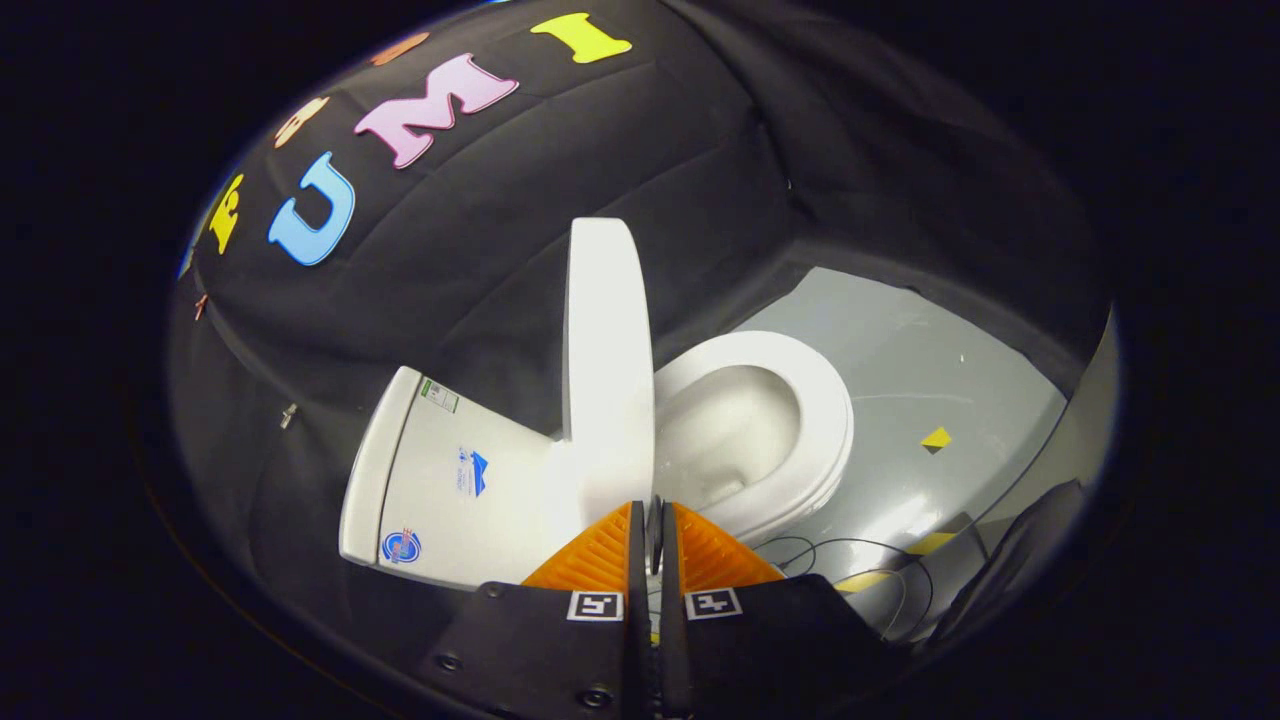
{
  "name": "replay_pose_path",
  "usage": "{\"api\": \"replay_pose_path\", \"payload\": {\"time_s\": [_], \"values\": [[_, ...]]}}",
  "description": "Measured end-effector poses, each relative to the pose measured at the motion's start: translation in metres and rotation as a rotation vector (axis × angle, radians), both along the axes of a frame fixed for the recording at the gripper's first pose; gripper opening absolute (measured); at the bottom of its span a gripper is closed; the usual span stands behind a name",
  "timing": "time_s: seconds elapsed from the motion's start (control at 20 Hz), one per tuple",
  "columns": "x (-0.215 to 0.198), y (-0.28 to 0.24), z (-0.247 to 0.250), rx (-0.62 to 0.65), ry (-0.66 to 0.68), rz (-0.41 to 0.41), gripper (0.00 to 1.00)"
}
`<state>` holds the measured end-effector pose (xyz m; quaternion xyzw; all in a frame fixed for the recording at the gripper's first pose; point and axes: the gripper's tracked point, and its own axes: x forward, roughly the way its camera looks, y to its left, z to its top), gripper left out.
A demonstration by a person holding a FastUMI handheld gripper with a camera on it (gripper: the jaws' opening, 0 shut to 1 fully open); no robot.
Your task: Open the toilet lid.
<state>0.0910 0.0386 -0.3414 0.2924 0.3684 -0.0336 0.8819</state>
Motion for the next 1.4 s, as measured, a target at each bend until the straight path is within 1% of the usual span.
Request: {"api": "replay_pose_path", "payload": {"time_s": [0.15,0.4,0.8,1.25,1.4], "values": [[-0.001,0.017,0.013,-0.049,-0.03,0.022,0.08],[0.0,0.048,0.034,-0.091,-0.065,0.051,0.08],[0.0,0.106,0.058,-0.201,-0.135,0.117,0.08],[0.0,0.163,0.073,-0.267,-0.217,0.165,0.13],[0.0,0.184,0.075,-0.3,-0.236,0.197,0.13]]}}
